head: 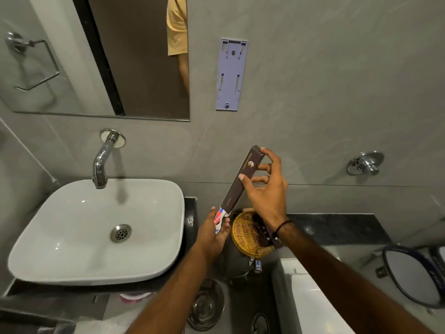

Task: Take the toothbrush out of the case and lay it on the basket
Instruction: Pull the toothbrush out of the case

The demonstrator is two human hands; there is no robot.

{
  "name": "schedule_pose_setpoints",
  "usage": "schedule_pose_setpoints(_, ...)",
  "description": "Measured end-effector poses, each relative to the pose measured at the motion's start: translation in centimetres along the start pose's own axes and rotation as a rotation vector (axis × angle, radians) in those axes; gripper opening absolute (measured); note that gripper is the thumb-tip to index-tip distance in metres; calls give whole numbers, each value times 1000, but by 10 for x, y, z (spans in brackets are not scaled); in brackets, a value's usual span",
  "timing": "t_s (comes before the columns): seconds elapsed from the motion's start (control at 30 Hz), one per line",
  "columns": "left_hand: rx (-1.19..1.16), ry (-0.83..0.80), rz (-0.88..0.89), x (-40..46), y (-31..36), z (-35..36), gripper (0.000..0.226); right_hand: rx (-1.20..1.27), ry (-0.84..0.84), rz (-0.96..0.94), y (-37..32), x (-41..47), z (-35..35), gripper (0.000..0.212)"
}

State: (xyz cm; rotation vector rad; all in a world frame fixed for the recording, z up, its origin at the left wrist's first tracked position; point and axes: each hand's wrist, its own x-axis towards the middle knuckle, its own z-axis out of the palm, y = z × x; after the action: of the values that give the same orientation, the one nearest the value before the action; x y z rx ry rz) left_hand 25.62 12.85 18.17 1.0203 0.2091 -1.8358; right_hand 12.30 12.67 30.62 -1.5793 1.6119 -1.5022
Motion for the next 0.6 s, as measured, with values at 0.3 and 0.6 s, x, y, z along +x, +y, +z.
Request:
schedule_pose_setpoints(0.3, 322, 179, 124, 15, 12, -8, 49, 166, 318, 188, 26, 53, -25, 82)
schedule_pose_setpoints(0.6, 442, 287, 295, 20, 20, -17, 35, 150, -6, 1049, 99, 44, -26, 36)
